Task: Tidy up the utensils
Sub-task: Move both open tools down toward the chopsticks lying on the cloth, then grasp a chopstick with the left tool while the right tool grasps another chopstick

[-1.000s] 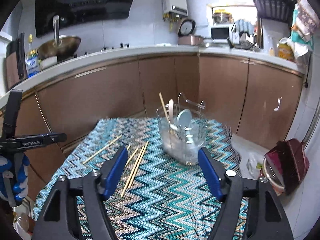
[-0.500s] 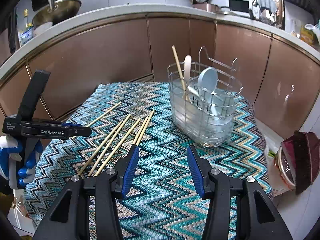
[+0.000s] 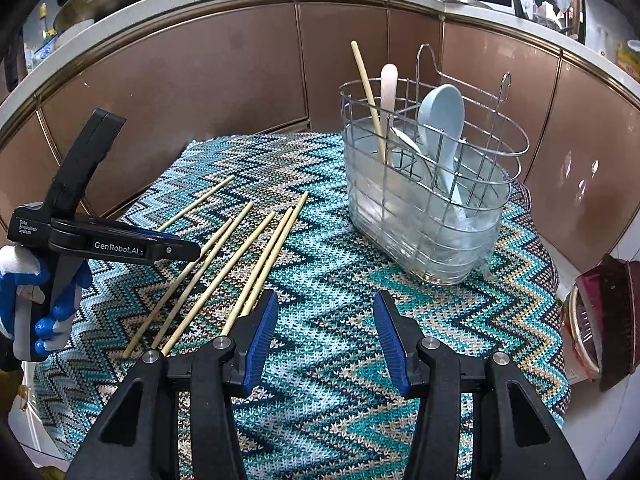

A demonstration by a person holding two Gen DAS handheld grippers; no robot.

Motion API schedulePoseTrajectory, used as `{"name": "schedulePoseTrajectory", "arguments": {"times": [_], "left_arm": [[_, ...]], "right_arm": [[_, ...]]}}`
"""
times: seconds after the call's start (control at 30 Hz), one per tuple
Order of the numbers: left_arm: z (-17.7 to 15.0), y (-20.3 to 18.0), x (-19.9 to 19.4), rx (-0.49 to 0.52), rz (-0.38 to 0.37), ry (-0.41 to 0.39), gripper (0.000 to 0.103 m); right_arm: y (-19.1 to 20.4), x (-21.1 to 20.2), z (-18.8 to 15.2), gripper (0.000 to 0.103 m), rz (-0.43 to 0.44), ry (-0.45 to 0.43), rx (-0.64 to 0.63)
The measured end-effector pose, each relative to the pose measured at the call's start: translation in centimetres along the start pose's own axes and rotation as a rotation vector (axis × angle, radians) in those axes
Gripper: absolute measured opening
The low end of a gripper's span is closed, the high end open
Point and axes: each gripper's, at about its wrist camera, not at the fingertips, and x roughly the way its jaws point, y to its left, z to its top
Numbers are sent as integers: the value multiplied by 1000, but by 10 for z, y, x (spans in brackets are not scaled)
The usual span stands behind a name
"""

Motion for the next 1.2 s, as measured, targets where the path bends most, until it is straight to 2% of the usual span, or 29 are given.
{"name": "schedulePoseTrajectory", "arguments": {"times": [0.27,0.47,0.83,1.07,1.2], "left_arm": [[7,-2,10,21,15,20,29],[18,-5,22,23,37,30,18],[18,17,20,-2,-5,12,13],[12,23,19,-2,-33,-4,13],[6,30,16,-6,-52,-9,12]], "right_arm": [[5,9,-1,49,-1,19,-11],[12,20,2,49,-8,45,-35],[32,65,30,49,-14,113,-85],[36,94,46,32,-20,155,-61],[38,99,55,30,-4,157,-47]]}}
